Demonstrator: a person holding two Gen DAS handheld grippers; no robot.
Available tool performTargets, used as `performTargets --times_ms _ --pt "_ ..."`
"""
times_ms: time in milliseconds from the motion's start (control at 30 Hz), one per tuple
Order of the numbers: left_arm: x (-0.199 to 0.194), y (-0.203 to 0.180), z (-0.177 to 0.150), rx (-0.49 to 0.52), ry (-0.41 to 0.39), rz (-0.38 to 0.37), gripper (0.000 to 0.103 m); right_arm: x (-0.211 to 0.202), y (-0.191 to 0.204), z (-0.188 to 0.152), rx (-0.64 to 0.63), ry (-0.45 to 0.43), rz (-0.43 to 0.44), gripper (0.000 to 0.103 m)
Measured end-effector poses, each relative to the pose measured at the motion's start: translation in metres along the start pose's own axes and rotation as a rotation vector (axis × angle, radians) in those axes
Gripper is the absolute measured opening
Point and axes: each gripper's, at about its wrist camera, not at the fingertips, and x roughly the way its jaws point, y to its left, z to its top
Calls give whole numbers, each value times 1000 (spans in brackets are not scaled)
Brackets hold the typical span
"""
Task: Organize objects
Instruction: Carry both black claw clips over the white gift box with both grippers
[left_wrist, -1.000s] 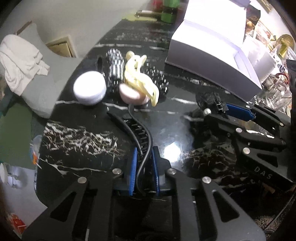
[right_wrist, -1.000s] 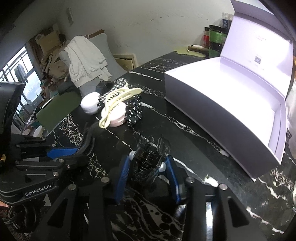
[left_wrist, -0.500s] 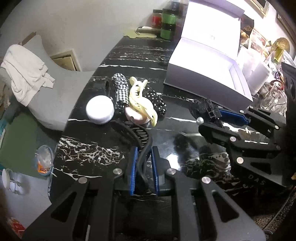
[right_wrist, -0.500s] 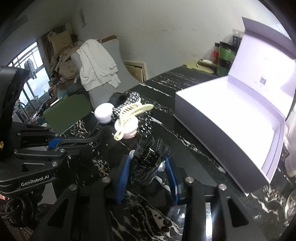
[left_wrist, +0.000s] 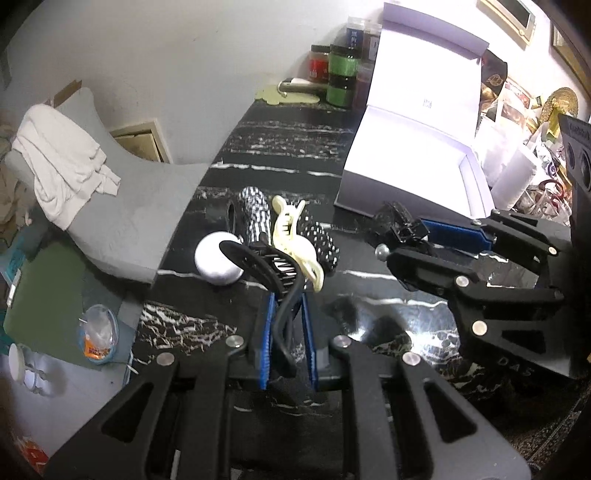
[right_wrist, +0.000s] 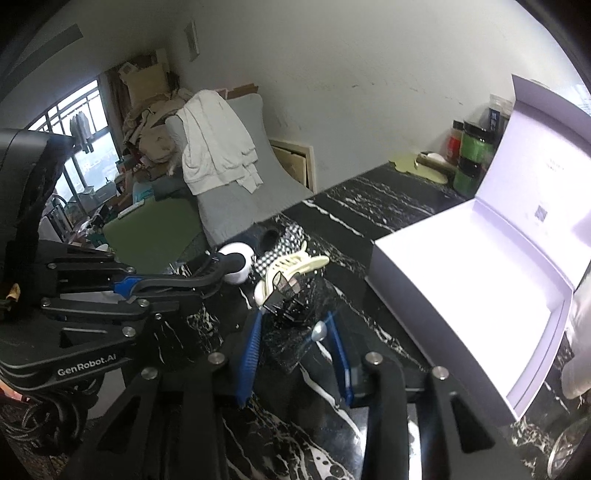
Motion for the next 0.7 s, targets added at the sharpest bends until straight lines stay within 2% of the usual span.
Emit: performTargets --times_ms 167,700 --pt "0 -4 13 21 -12 18 14 -4 -5 15 -13 -15 -6 35" --pt "12 -15 78 55 -73 -18 14 -10 -45 66 10 -81 -75 35"
